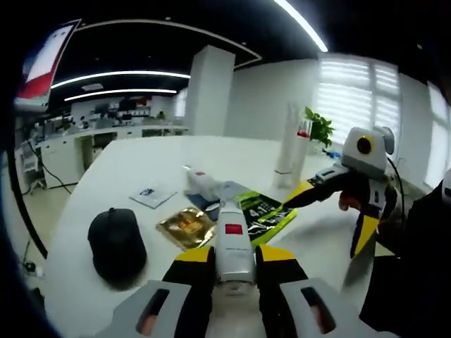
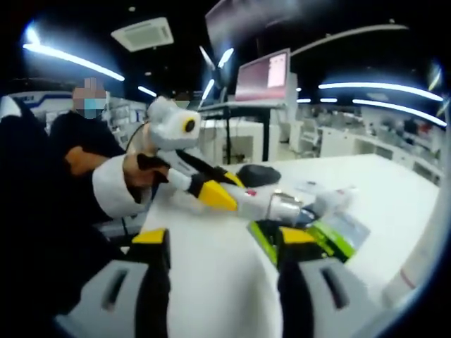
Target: Arrange the skincare products in the storage area until every visible bottle or jar stands upright without overlapping.
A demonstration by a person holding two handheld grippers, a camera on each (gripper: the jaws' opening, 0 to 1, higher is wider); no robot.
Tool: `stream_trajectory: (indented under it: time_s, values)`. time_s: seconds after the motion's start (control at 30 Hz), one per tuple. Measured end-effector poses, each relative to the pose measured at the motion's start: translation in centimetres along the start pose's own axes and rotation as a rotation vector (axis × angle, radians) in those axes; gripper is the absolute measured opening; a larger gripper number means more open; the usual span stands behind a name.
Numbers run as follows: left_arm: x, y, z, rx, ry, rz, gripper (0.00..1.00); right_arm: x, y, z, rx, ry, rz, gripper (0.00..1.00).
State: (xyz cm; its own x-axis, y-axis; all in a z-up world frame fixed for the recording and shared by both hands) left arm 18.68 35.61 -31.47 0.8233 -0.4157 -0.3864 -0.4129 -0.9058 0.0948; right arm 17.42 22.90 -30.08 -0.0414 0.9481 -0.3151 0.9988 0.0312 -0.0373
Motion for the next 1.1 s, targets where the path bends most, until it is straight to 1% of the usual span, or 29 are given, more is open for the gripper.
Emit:
stream_trajectory:
  time_s: [0.07, 0.13, 0.37, 0.6, 0.73, 0.97, 1.0, 1.1]
  values:
    - [-0.5, 0.0, -0.9, -0.003, 0.030, -0.018, 0.22, -0.1, 0.1, 0.0, 0.007, 0.005, 0.002, 0.61]
    - [-0.9, 0.0, -1.4, 0.011, 0.044, -0.023, 0.22, -0.2, 0.1, 0.0, 0.016, 0.010, 0.006, 0.60]
    - [-1.6, 0.8, -2.5, 0.008, 0.059, -0.002, 0.22, -0.3, 0.3, 0.2, 0.040, 0.016, 0.000, 0.59]
    - [-1.7, 1.7, -2.8, 0.008, 0.042, 0.022, 0.22, 0.1, 0.1, 0.4, 0.044, 0.011, -0.013, 0.56]
    - [-1.8, 2.3, -3.0, 0.016, 0.032, 0.034, 0.22, 0.7, -0.3, 0.6, 0.066, 0.012, -0.040, 0.55]
    - [-1.7, 3.0, -3.0, 0.011, 0.021, 0.063, 0.22, 1.8, -1.2, 1.3, 0.072, -0.021, -0.079, 0.55]
    - [-1.7, 3.2, -3.0, 0.014, 0.015, 0.069, 0.22, 1.8, -1.2, 1.3, 0.081, -0.019, -0.081, 0.57]
    - [-1.6, 3.8, -3.1, 0.035, 0.006, 0.073, 0.22, 1.9, -1.1, 1.5, 0.113, -0.015, -0.088, 0.57]
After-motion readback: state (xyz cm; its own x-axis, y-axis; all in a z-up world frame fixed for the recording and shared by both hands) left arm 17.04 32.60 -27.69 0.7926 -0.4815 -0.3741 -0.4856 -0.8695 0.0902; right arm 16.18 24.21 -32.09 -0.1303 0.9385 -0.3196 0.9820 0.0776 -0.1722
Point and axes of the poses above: the point that each gripper's makers call its tool centre point, and the gripper's own axes: x roughly forward along the fingers, y roughly to its right, z roughly out of its underside, the point moved 4 cm from there along -x, roughly backward along the fingers, and after that the axes turned 12 degrees about -z, right-handed, at the moved point
